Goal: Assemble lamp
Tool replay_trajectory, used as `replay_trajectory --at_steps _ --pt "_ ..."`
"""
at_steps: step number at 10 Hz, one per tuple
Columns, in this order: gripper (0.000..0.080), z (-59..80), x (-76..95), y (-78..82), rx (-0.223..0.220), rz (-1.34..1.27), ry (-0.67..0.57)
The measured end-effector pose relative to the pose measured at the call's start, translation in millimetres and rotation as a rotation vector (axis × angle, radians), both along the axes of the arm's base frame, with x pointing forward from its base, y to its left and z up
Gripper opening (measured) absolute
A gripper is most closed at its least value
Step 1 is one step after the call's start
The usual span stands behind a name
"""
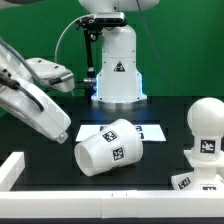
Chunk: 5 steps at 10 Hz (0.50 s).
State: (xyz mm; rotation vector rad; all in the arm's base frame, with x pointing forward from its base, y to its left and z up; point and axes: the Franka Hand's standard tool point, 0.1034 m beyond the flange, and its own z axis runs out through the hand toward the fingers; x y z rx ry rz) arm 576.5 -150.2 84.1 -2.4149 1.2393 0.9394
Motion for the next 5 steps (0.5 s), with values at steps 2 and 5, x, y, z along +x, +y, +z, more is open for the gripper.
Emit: replay_trajectory --at_steps 2,5 --pt "0.0699 -14.6 -11.6 2.1 0.047 -0.063 0.050" --pt "0.0699 -25.9 -32.2 -8.2 0.155 -0.098 0.207"
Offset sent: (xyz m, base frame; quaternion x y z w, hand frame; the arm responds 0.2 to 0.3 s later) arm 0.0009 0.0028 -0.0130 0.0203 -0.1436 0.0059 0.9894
